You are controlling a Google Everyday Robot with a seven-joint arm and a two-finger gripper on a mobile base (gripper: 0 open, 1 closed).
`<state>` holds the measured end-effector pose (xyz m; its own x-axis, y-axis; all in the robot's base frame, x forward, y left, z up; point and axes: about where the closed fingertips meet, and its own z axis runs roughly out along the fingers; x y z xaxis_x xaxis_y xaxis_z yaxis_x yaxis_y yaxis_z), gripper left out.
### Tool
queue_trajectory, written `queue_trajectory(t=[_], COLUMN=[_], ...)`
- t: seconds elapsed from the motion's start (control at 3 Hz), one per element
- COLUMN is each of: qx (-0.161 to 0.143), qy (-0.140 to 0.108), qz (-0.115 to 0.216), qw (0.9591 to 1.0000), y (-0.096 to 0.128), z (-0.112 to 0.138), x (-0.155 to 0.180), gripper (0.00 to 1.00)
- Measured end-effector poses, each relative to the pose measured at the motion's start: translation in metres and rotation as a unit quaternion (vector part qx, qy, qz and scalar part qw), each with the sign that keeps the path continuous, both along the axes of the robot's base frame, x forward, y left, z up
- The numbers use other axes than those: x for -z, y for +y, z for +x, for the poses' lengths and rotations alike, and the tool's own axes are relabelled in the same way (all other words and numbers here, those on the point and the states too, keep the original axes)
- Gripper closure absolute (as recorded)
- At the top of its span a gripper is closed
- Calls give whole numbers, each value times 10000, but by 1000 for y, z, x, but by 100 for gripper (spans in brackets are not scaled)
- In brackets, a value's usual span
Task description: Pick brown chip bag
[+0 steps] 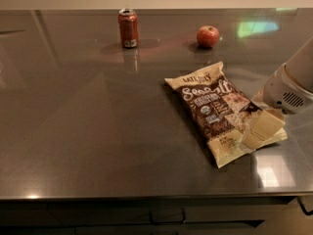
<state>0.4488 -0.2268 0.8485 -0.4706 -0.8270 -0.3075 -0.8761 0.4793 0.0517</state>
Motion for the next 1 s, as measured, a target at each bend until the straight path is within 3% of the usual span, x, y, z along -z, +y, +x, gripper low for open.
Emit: queue_trajectory(t=[0.67,1.0], qx=[13,70], qy=[-17,-153], qz=[-40,-67], qw=[10000,9998], y=[1,-2], z=[-1,3], x=[1,-11], gripper=[64,88])
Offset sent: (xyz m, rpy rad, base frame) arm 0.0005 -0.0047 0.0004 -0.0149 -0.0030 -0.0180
